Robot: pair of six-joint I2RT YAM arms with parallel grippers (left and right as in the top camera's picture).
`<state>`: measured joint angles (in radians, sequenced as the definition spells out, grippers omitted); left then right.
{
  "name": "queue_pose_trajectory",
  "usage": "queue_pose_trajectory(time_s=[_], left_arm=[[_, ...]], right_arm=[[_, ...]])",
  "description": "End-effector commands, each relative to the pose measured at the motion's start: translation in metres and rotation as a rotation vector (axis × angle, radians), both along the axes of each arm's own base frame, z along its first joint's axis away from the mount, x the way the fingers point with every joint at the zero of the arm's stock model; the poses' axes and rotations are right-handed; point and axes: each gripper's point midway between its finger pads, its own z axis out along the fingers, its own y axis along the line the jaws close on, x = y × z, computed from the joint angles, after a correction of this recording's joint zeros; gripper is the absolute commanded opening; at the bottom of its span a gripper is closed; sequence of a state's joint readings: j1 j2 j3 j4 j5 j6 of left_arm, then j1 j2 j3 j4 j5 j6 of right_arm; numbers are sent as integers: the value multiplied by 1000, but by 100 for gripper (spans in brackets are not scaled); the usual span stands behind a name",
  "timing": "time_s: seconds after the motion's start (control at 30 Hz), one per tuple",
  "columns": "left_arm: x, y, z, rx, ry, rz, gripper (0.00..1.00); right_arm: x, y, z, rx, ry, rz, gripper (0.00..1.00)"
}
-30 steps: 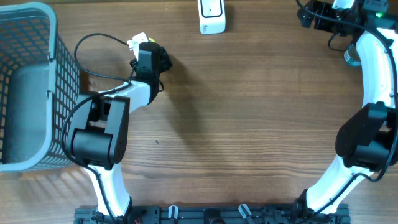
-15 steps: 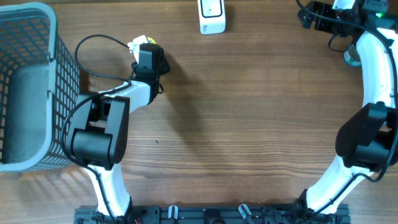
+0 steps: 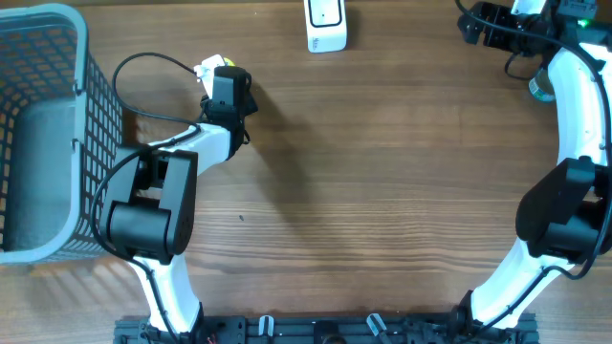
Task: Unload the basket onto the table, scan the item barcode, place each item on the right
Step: 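Release the tuna can at right edge and raise the right gripper, then carry the yellow Mentos container with the left gripper to table center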
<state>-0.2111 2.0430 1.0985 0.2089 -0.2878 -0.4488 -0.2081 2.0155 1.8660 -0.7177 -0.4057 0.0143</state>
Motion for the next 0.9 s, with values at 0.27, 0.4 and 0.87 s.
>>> queue_pose_trajectory(time_s=[0.27, 0.4, 0.87], left_arm=[[11, 14, 31, 62, -99, 54, 100], [19, 17, 40, 57, -149, 59, 100], [25, 21, 28, 60, -165, 64, 100]], right_arm=[[-2, -2, 1, -20, -2, 0, 100], [-2, -2, 1, -20, -3, 0, 100], [-2, -2, 1, -19, -2, -1, 100]])
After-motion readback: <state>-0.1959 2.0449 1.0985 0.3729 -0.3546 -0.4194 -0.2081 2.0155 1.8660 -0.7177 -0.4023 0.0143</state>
